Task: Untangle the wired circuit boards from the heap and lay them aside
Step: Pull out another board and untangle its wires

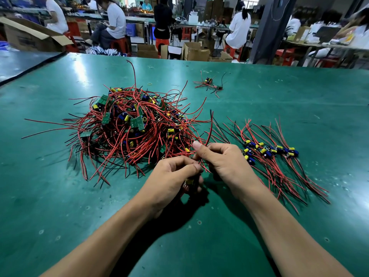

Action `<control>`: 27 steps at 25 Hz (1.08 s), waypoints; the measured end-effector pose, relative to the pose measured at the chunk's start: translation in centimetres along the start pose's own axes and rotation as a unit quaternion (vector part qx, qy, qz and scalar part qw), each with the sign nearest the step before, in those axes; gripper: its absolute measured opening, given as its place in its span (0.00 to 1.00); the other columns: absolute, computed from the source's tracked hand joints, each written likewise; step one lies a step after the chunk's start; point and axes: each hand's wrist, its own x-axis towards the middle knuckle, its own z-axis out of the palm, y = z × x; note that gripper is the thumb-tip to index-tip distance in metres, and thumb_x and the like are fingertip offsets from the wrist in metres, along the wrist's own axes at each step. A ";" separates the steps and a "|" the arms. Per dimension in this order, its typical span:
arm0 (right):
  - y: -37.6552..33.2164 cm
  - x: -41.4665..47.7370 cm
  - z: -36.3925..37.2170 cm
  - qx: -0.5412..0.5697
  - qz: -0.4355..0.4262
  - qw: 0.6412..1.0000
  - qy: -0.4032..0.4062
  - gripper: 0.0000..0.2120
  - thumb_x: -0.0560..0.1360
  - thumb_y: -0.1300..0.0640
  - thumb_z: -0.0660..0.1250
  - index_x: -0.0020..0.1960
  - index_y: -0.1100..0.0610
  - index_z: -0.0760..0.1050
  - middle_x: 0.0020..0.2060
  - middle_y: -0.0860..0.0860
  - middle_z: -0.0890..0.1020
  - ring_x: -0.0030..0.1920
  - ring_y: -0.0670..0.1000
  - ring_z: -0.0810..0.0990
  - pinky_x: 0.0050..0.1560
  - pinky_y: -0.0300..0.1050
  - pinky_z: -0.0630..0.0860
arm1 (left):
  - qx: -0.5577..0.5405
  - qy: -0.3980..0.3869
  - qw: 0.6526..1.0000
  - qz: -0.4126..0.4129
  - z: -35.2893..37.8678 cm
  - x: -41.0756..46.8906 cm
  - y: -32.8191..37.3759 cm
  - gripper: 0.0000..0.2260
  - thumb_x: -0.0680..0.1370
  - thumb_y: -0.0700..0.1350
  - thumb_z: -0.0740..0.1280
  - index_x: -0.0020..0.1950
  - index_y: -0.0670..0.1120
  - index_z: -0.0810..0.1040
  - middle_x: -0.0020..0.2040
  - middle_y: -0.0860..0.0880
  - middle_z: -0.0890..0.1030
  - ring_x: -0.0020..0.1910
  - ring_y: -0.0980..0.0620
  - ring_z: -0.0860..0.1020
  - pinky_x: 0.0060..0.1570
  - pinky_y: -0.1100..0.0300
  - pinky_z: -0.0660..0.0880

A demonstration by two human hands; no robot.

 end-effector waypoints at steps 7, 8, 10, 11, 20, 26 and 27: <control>0.0 0.1 -0.6 0.060 0.051 0.991 -0.109 0.15 0.70 0.49 0.75 0.48 0.60 0.84 0.28 0.47 0.79 0.25 0.43 0.69 0.26 0.34 0.69 | -0.026 0.024 0.999 -0.011 -0.3 0.1 0.0 0.11 0.78 0.37 0.66 0.38 0.45 0.83 0.33 0.41 0.81 0.29 0.45 0.78 0.31 0.59 0.77; -0.1 0.1 -0.9 0.044 0.045 0.989 -0.137 0.15 0.70 0.49 0.75 0.51 0.58 0.84 0.32 0.49 0.81 0.28 0.45 0.71 0.30 0.35 0.69 | -0.032 0.022 0.999 -0.012 -0.3 0.1 0.1 0.11 0.78 0.38 0.66 0.38 0.45 0.84 0.33 0.41 0.80 0.28 0.46 0.78 0.30 0.60 0.77; 0.0 0.1 -1.1 0.029 0.037 0.988 -0.148 0.13 0.70 0.49 0.76 0.51 0.55 0.85 0.36 0.50 0.83 0.30 0.46 0.72 0.32 0.37 0.68 | -0.042 0.016 0.999 -0.013 -0.5 0.1 0.2 0.13 0.79 0.38 0.65 0.37 0.46 0.84 0.32 0.42 0.80 0.28 0.46 0.78 0.29 0.60 0.76; 0.0 0.2 -1.0 0.024 0.029 0.991 -0.130 0.10 0.69 0.50 0.76 0.47 0.54 0.86 0.34 0.49 0.82 0.28 0.44 0.70 0.29 0.36 0.66 | -0.043 0.013 0.999 -0.013 -0.4 0.1 0.2 0.13 0.79 0.38 0.64 0.37 0.46 0.84 0.32 0.42 0.80 0.28 0.47 0.77 0.29 0.60 0.76; 0.4 0.1 0.4 0.044 0.050 0.998 -0.010 0.17 0.74 0.50 0.75 0.30 0.54 0.76 0.21 0.48 0.69 0.19 0.44 0.64 0.21 0.33 0.63 | 0.104 0.033 0.992 0.067 -0.2 0.1 -0.2 0.06 0.77 0.36 0.69 0.40 0.40 0.81 0.35 0.44 0.83 0.32 0.51 0.79 0.35 0.62 0.76; 0.2 -0.1 0.1 0.075 0.094 0.989 -0.085 0.10 0.74 0.49 0.75 0.41 0.55 0.80 0.33 0.56 0.80 0.27 0.51 0.76 0.28 0.41 0.74 | 0.039 0.035 0.999 0.010 -0.2 0.1 -0.1 0.09 0.79 0.37 0.66 0.42 0.37 0.82 0.30 0.44 0.80 0.26 0.50 0.77 0.28 0.62 0.75; 0.2 -0.1 0.0 0.071 0.106 0.986 -0.104 0.10 0.74 0.48 0.74 0.42 0.54 0.81 0.32 0.55 0.81 0.25 0.50 0.76 0.26 0.38 0.72 | 0.038 0.035 0.999 0.007 -0.2 0.0 -0.1 0.09 0.79 0.37 0.66 0.41 0.39 0.83 0.30 0.44 0.80 0.25 0.50 0.77 0.27 0.62 0.76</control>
